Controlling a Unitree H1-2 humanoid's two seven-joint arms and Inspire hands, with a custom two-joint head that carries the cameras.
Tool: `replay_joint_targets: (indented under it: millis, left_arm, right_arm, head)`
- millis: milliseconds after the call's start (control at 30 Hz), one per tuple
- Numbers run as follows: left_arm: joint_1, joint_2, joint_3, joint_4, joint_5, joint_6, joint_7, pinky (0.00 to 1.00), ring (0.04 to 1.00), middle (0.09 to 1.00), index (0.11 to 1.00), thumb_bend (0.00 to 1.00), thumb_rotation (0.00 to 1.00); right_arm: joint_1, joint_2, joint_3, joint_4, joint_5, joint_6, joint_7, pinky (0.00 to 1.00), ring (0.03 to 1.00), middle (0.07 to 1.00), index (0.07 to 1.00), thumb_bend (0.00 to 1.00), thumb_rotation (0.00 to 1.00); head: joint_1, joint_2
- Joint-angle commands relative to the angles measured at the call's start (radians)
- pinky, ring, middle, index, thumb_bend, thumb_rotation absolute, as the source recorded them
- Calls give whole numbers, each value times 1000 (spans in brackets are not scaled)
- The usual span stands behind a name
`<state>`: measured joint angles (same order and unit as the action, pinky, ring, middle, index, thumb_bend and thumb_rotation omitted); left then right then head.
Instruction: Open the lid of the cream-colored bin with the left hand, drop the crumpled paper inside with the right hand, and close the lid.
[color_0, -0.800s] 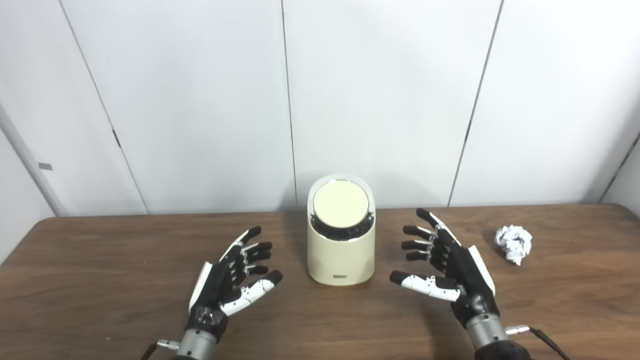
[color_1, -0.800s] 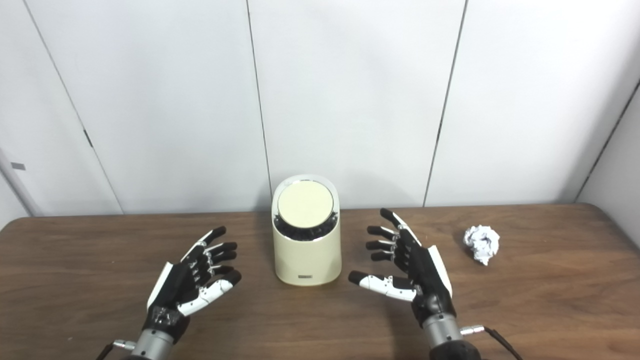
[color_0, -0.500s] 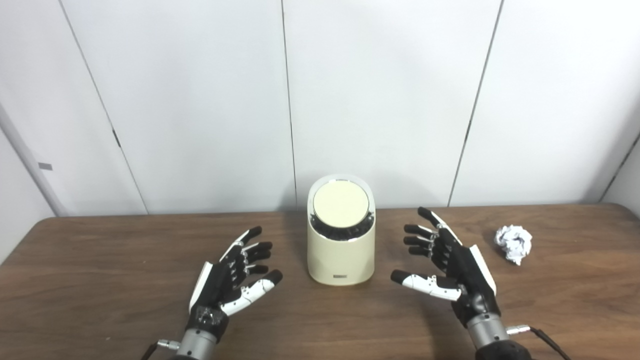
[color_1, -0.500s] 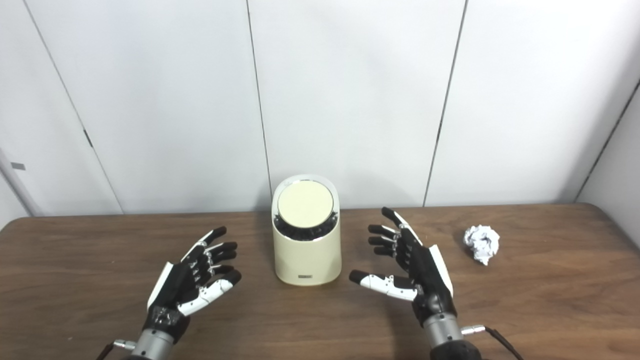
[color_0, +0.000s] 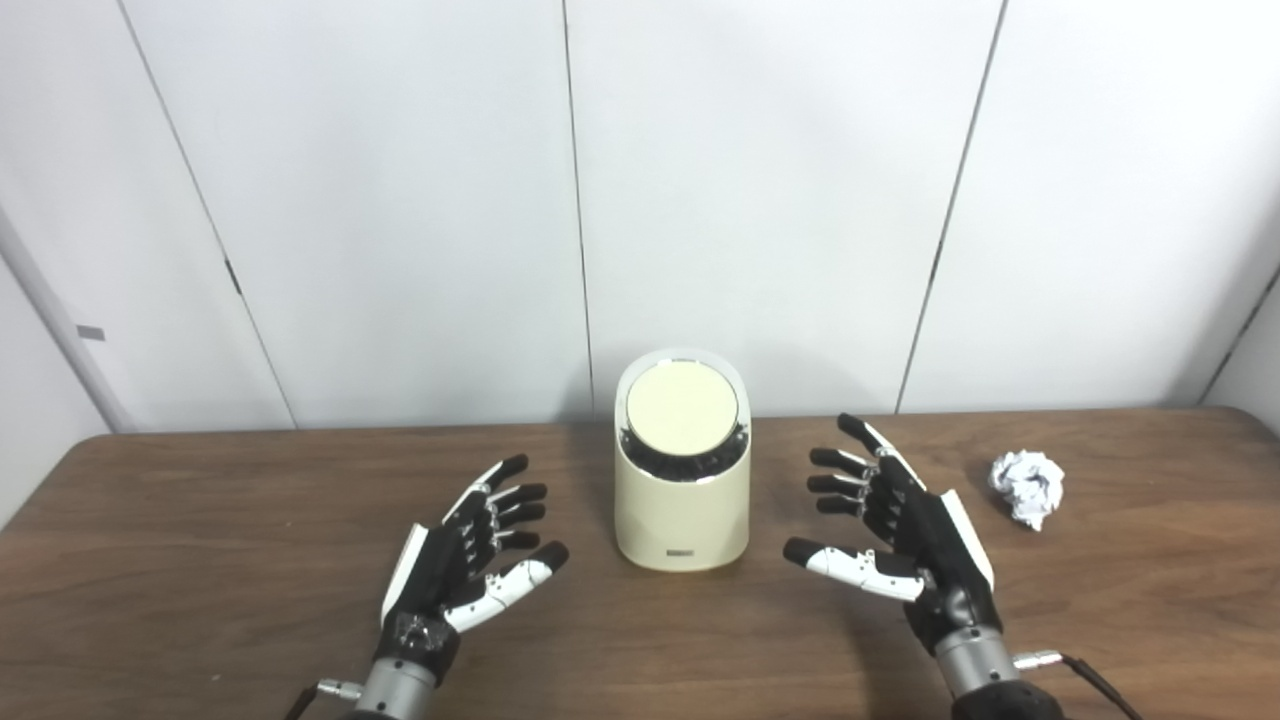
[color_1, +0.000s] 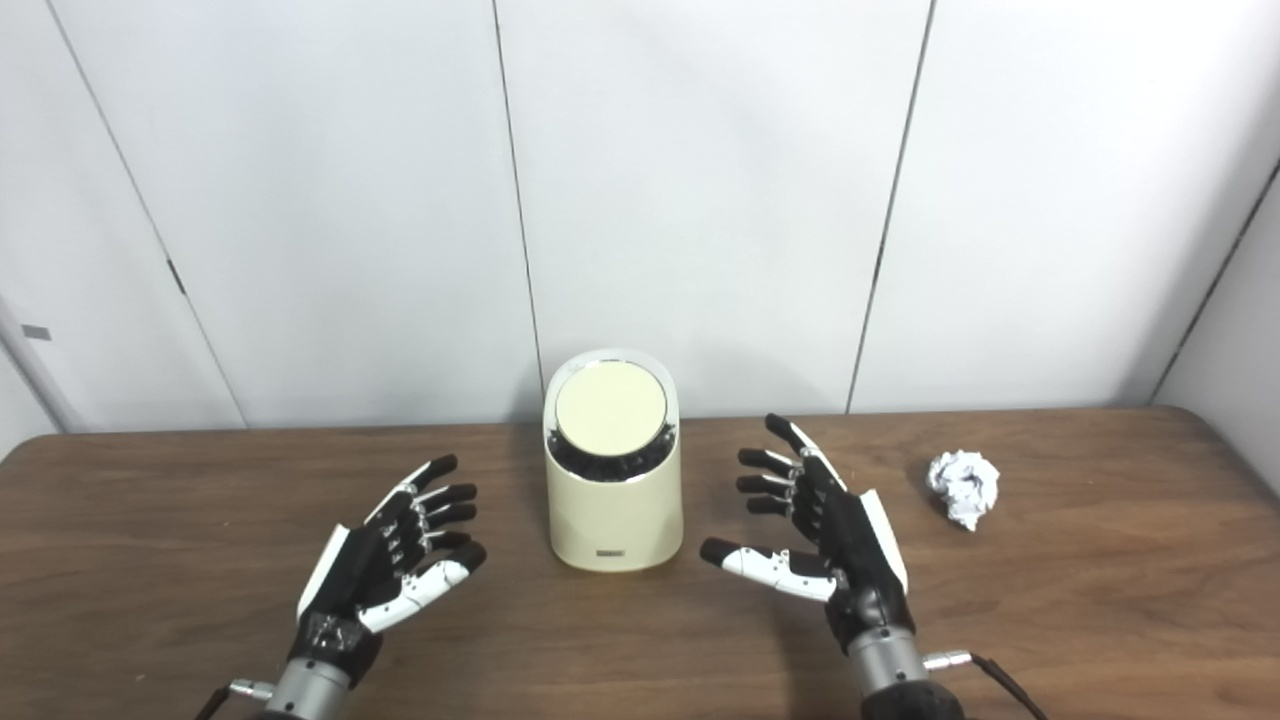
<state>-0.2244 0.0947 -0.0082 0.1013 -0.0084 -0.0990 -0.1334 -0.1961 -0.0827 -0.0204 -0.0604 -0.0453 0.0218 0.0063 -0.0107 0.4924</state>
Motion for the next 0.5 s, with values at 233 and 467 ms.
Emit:
replay_joint_targets:
  millis: [233,467]
  left_arm:
    - [-39,7,0,-33,13,-25,12,696,798,817,877,766,349]
    - [-64,-14,4,-80,122,-11,101,692,792,824,872,757,355]
  right_arm:
    - [-27,-1,1,-20,-5,-42,-2,672,711,767,884,777,165]
    - [-33,3,3,-11,-1,-46,-2,645,689,756,873,781,141]
  head:
    - [-6,-6]
    - [3,-14]
